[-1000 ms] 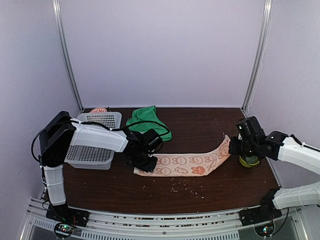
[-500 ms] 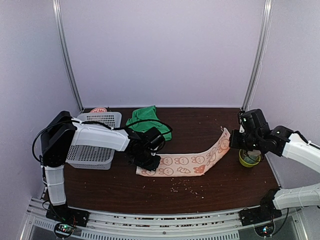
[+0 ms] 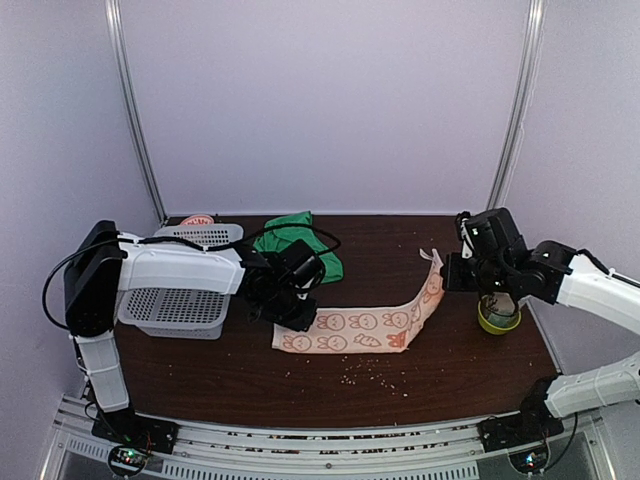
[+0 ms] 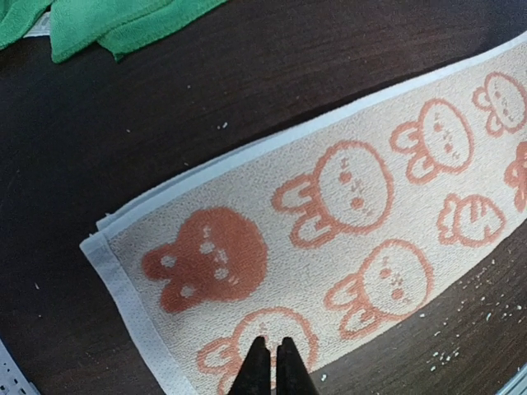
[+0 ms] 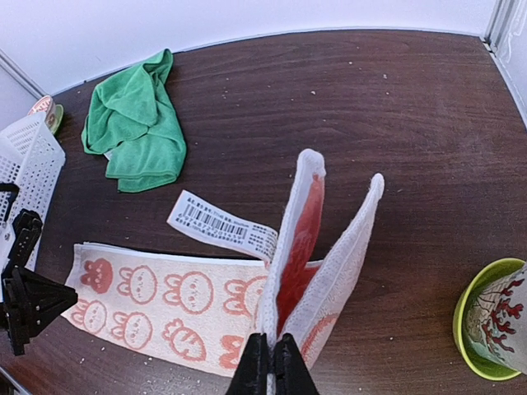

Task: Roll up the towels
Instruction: Fold the towel at the center of the board.

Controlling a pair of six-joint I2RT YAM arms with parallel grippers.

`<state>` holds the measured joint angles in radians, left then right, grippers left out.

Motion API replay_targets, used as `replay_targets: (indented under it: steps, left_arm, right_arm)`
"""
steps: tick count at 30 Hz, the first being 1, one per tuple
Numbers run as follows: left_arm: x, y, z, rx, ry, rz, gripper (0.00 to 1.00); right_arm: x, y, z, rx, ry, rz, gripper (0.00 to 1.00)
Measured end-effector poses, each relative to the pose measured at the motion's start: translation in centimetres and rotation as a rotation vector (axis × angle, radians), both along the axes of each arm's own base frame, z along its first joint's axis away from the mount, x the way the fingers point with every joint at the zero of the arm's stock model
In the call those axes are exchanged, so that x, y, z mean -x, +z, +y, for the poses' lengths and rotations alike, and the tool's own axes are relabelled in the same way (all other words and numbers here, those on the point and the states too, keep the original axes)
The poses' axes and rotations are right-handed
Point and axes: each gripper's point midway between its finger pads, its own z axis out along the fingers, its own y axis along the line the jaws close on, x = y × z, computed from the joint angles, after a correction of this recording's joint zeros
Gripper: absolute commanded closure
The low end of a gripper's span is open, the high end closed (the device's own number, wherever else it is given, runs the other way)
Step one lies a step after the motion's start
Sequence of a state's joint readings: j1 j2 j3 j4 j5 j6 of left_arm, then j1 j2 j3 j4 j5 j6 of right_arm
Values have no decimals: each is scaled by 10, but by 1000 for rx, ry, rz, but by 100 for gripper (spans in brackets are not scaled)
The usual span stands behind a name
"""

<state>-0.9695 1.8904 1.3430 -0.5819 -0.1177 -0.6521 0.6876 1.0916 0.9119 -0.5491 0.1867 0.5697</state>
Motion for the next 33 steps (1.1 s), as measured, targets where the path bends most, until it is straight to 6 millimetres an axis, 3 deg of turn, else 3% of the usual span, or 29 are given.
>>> replay_targets:
  steps: [8,16,23,33]
  left_arm:
    - [-1,15,12,-6,20,-42,94]
    - [6,-7,40,-94,44,-33,95]
    - [12,-25,62,-168,61,-30,95]
    - [14,-33,69,-190,67,-33,96]
  right_arm:
    - [2,15,36,10,94,-41,100]
    - [1,20,67,12,159,-59,100]
    - [0,20,81,16,188,-61,100]
    - [1,19,104,20,230,-57,100]
